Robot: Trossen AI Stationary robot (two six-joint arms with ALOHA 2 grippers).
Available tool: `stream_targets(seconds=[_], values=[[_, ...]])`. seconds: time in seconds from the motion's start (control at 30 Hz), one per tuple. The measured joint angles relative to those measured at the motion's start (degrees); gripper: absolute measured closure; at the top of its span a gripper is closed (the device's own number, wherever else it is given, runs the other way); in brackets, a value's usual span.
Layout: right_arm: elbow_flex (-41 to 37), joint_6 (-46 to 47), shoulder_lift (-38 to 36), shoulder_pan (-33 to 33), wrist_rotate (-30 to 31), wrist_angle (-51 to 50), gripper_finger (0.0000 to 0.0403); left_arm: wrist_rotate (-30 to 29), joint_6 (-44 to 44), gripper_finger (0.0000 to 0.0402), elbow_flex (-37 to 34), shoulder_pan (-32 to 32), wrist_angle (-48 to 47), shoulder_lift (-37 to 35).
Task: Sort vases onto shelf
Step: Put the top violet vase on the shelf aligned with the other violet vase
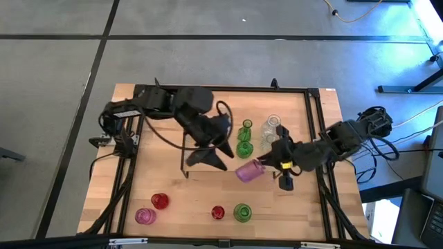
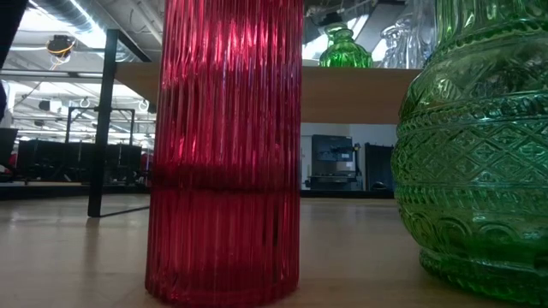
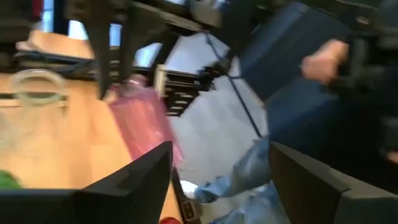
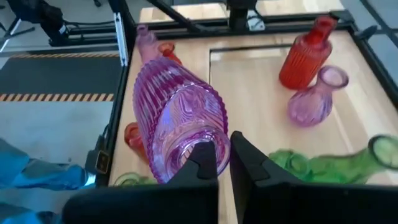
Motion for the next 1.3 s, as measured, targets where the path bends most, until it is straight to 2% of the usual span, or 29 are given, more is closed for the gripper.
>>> stream_targets(seconds=[0.23, 0.33, 0.53, 0.8, 0.9, 1.07, 1.3], values=[[0.0, -3.9, 0.6, -3.0, -1.3, 1.2, 0.0403, -14.3, -1.6, 0.0140, 0.0, 0.0, -1.8, 1.0], [0.0, -5.2, 0.6, -3.4, -1.3, 1.6, 0.0403, -17.3, -1.8, 0.0140, 0.0, 0.0, -2.5, 1.4], [0.0, -8.2, 1.3, -5.8, -3.6, 4.4, 0.0403, -17.3, -4.2, 0.0141, 0.0, 0.0, -6.2, 3.3], [0.0, -10.1, 2.8, -10.4, -9.3, 3.8, 0.0403, -15.0, -6.5, 0.0141, 0.0, 0.1, -6.6, 5.4], [0.0, -9.8, 3.6, -11.4, -8.1, 3.7, 0.0403, -15.1, -7.3, 0.0141, 0.0, 0.1, -6.0, 5.4], [0.0, -9.8, 5.0, -12.6, -10.6, 3.1, 0.0403, -14.4, -8.2, 0.0141, 0.0, 0.1, -6.8, 5.5], [0.0, -11.0, 5.7, -12.7, -10.4, 5.1, 0.0403, -14.2, -8.2, 0.0141, 0.0, -0.2, -11.2, 6.3]])
